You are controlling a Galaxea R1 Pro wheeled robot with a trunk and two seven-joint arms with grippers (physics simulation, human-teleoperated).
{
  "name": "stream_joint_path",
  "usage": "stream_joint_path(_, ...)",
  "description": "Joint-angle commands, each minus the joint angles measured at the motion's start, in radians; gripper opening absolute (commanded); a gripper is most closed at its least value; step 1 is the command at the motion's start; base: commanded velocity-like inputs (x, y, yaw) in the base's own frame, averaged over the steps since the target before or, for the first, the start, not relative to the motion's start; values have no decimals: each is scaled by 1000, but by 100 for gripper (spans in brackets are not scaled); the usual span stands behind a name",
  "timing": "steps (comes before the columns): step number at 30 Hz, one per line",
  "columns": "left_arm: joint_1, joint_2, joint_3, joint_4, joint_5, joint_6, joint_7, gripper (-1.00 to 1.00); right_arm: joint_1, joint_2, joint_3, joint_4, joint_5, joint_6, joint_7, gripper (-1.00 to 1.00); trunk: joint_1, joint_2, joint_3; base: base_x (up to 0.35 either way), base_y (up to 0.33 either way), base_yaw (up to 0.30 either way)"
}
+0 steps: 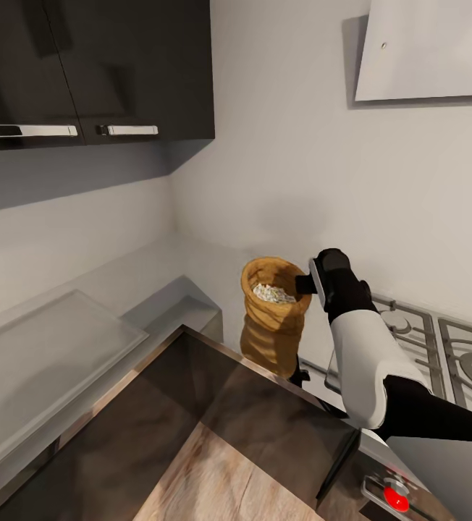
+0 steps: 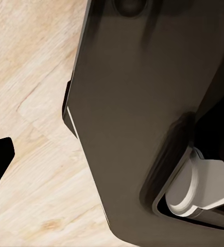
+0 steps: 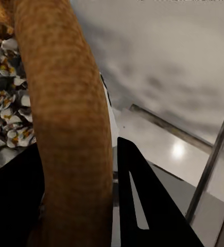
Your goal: In the kitchen, take the popcorn bag from the countertop, put it into the microwave, and heat it until the popcorn is cooked so the cooked popcorn ends up inside the bag.
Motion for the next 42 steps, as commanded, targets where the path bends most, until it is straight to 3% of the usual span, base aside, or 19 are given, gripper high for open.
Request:
stream_joint_path(1, 0, 0, -1, -1, 4, -2, 1, 100, -1, 1, -5, -8, 4, 2, 5, -100, 0, -1, -1, 0, 0, 0)
stream_joint_path(7, 0, 0, -7, -1, -3, -2, 0, 100, -1, 1, -4, -149, 4, 2, 12, -100, 0, -1, -1, 0, 0, 0)
stream_joint_path(11, 0, -1, -7, -1, -3, -2, 0, 100, -1, 1, -3, -162, 4, 2, 13, -100, 0, -1, -1, -35, 0, 0)
stream_joint_path(25, 0, -3, -1, -1, -1, -3, 2, 100, -1, 1, -2, -162, 1, 2, 16, -100, 0, -1, -1, -335, 0, 0)
stream_joint_path(30, 0, -2, -1, -1, 0, -3, 2, 100, -1, 1, 1, -150, -87, 2, 16, -100, 0, -1, -1, -346, 0, 0)
stream_joint_path(42, 0, -2, -1, -1, 0, -3, 2, 100, -1, 1, 2, -146, -96, 2, 16, -100, 0, -1, -1, -346, 0, 0)
